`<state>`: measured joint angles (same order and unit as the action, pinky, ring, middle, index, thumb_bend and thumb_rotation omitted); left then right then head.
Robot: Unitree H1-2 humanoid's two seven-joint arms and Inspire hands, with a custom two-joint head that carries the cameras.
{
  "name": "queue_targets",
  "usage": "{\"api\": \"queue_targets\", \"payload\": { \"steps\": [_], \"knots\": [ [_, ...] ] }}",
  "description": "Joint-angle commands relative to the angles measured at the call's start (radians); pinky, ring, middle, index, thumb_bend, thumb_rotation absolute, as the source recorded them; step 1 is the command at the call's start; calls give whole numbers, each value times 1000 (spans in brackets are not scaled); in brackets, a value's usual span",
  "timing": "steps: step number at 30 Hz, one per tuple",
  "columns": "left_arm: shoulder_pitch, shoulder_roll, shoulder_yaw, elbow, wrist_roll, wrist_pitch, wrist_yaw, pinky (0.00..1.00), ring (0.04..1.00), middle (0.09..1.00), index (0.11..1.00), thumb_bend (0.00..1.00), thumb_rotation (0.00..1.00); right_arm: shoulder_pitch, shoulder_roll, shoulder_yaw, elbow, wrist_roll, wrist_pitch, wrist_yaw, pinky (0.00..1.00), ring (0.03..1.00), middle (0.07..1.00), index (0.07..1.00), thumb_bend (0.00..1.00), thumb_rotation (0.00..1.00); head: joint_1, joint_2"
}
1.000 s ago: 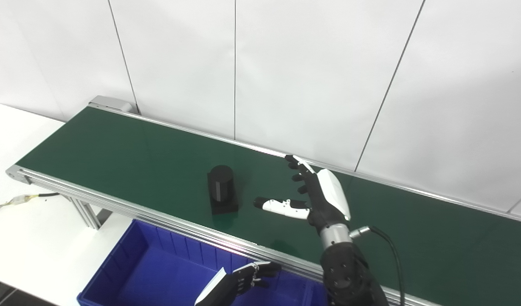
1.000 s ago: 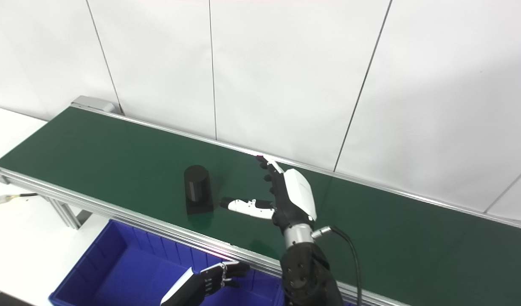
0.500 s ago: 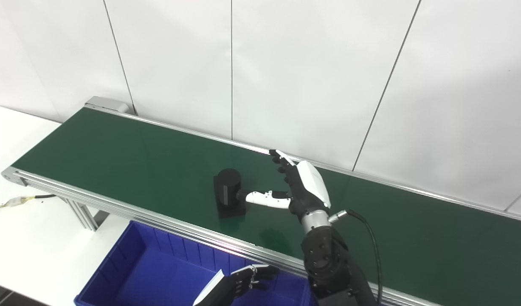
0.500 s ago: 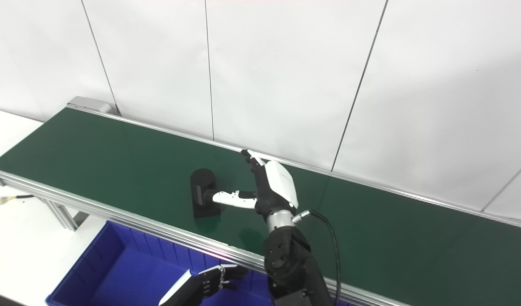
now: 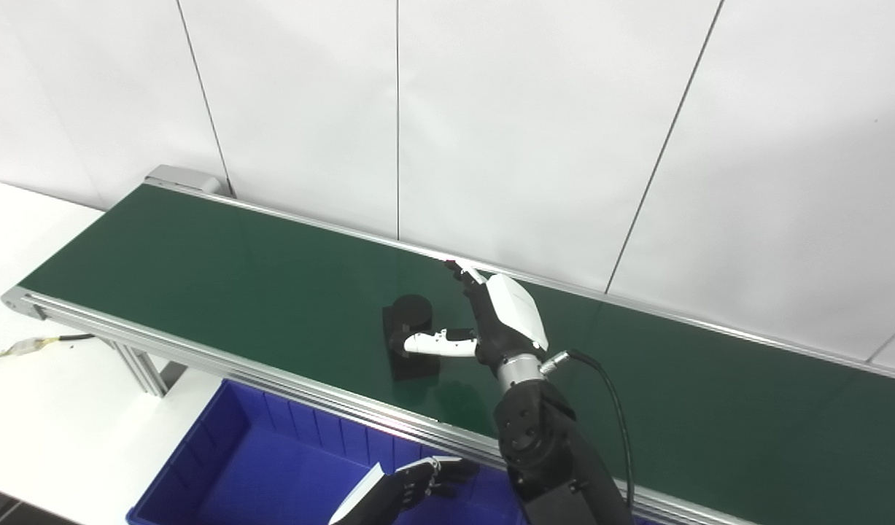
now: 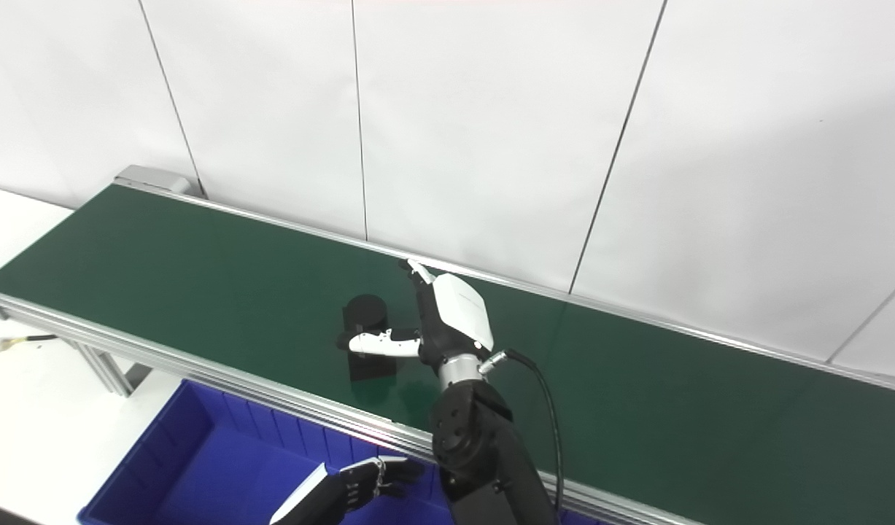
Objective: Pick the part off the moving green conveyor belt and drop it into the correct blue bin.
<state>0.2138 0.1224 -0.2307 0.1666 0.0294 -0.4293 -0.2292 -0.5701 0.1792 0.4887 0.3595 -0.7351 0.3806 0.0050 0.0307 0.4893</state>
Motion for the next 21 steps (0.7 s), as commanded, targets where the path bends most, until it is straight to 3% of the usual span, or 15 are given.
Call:
{"api": "queue_targets", "payload": {
  "steps": [1,10,21],
  "knots": [
    [-12,7,-3,-25,-5,-41,3,772,819,828,780,924,126,-59,38,5,3,-14,2,-32,802,840,892,913,935,514,-3,1],
    [-7,9,-16,-32,-14,-41,-5,766,824,831,784,905,123,-108,66,7,136,-10,-9,-82,809,851,904,921,921,495,-5,9],
    [3,7,-15,-38,-6,-40,4,798,839,840,786,909,119,-159,57,-3,306,18,-40,-159,757,806,866,900,911,443,-2,21]
  ]
}}
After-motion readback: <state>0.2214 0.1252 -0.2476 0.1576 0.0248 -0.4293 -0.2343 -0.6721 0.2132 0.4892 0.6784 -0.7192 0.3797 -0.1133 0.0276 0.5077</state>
